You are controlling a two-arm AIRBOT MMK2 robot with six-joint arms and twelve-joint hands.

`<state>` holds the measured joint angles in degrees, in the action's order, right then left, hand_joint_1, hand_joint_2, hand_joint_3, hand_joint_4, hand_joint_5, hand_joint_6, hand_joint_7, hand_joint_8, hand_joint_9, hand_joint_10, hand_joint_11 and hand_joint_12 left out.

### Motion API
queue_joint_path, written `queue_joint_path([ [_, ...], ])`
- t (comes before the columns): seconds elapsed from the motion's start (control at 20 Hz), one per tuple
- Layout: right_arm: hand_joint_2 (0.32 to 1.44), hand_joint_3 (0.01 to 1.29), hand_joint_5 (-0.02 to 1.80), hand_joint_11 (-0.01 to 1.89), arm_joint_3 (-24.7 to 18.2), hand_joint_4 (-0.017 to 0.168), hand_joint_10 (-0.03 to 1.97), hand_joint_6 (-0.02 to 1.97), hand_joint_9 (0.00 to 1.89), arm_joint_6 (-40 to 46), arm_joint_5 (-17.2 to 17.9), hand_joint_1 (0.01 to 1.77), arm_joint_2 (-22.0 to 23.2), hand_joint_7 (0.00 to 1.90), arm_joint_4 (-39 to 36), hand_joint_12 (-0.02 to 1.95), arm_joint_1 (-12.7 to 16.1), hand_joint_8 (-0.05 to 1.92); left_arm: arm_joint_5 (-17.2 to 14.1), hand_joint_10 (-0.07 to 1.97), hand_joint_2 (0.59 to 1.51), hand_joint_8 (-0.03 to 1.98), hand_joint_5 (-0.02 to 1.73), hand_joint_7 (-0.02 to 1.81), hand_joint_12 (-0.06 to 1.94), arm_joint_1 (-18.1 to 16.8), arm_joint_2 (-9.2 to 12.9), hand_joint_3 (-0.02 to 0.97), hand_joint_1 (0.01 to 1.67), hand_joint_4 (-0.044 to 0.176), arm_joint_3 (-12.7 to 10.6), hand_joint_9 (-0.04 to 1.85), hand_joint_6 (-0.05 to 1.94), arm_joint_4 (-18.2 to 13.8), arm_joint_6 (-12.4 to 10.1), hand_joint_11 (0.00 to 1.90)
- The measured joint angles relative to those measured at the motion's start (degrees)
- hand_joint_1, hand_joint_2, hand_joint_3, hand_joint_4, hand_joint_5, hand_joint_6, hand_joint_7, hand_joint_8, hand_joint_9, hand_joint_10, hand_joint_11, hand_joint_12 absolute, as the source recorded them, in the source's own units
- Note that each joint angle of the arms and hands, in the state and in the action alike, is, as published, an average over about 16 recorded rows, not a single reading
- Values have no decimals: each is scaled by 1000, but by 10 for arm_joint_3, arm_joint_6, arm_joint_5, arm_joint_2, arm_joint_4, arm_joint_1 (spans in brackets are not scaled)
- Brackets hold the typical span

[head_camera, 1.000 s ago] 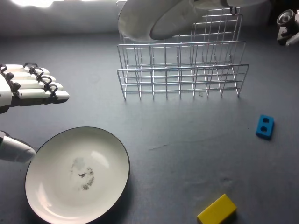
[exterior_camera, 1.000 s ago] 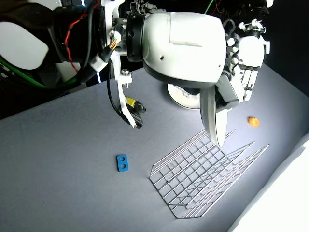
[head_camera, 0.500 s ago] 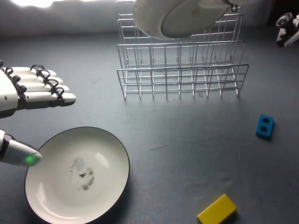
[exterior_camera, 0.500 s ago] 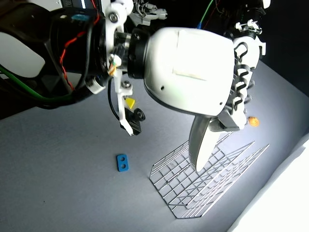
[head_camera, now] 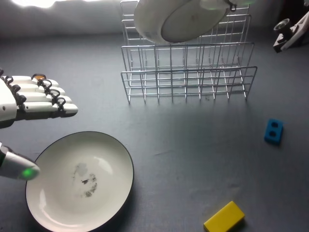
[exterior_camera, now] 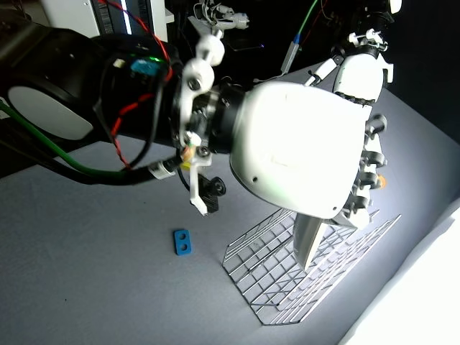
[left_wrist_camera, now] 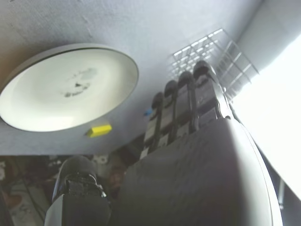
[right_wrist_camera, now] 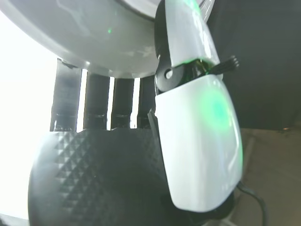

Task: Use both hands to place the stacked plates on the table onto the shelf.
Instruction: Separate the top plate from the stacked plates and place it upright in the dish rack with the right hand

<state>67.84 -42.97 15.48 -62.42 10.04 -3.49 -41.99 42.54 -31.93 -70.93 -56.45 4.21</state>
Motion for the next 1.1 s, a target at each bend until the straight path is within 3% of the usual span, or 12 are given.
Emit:
queue_joint_path([
  [0.5, 1006, 15, 829, 821, 56, -9, 1151, 1106, 947, -22, -44, 1353, -45, 962, 110, 1200, -5, 991, -12, 3, 1083, 10, 30, 68, 13, 11, 10, 20, 22, 2, 23, 36, 17, -1, 0, 22],
  [1.1, 1011, 14, 823, 823, 107, -9, 1156, 1106, 942, -25, -60, 1354, -84, 958, 151, 1194, -37, 995, -32, 3, 1082, 10, 39, 69, 13, 10, 17, 20, 22, 2, 28, 37, 18, -31, 0, 20],
])
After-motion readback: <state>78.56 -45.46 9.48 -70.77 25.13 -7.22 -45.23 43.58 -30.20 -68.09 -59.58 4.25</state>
